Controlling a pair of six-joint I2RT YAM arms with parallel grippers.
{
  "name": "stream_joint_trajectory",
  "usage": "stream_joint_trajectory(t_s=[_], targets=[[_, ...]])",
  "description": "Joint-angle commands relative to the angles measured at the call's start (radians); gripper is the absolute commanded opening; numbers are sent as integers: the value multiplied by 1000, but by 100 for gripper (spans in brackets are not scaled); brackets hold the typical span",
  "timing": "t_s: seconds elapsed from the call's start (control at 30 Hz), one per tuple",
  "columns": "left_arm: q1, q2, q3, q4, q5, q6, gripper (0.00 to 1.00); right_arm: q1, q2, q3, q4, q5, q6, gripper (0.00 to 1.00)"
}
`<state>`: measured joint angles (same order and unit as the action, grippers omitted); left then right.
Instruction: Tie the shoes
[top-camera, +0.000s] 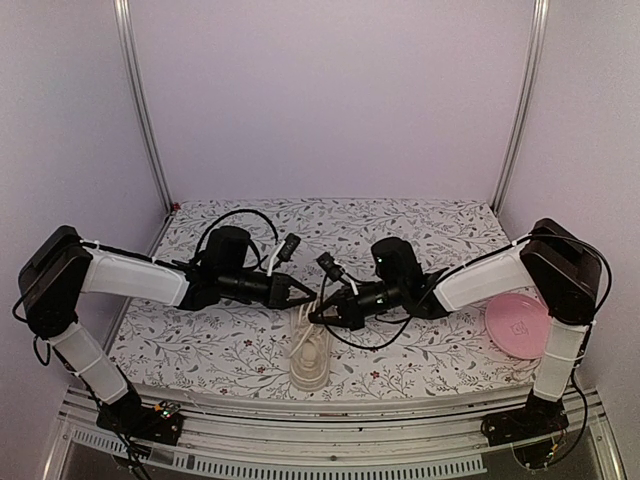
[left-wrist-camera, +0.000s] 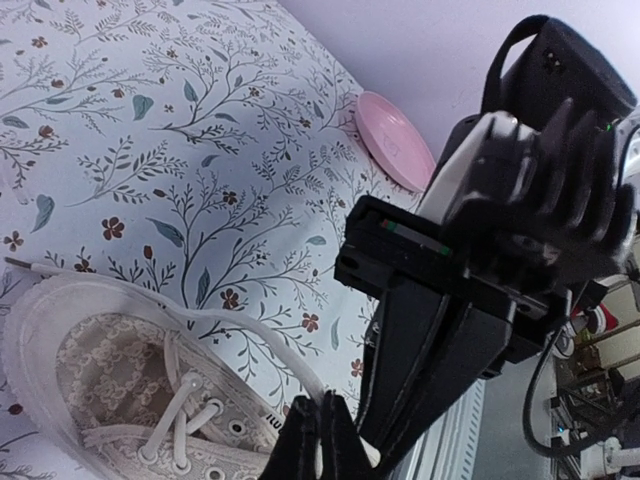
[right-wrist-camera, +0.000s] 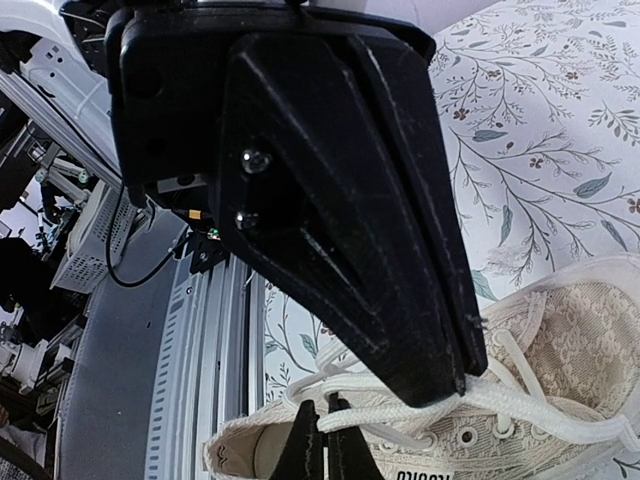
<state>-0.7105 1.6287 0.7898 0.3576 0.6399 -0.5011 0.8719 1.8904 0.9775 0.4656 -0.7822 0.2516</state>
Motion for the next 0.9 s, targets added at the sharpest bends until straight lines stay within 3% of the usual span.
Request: stream_joint_trajectory(t_s=[0.0, 0.87], targets=[[5, -17, 13, -3, -23, 16, 0, 14, -10, 34, 32, 7, 20, 2], [5, -36, 14, -67, -92, 0, 0, 77, 9, 82, 7, 130, 61, 2]])
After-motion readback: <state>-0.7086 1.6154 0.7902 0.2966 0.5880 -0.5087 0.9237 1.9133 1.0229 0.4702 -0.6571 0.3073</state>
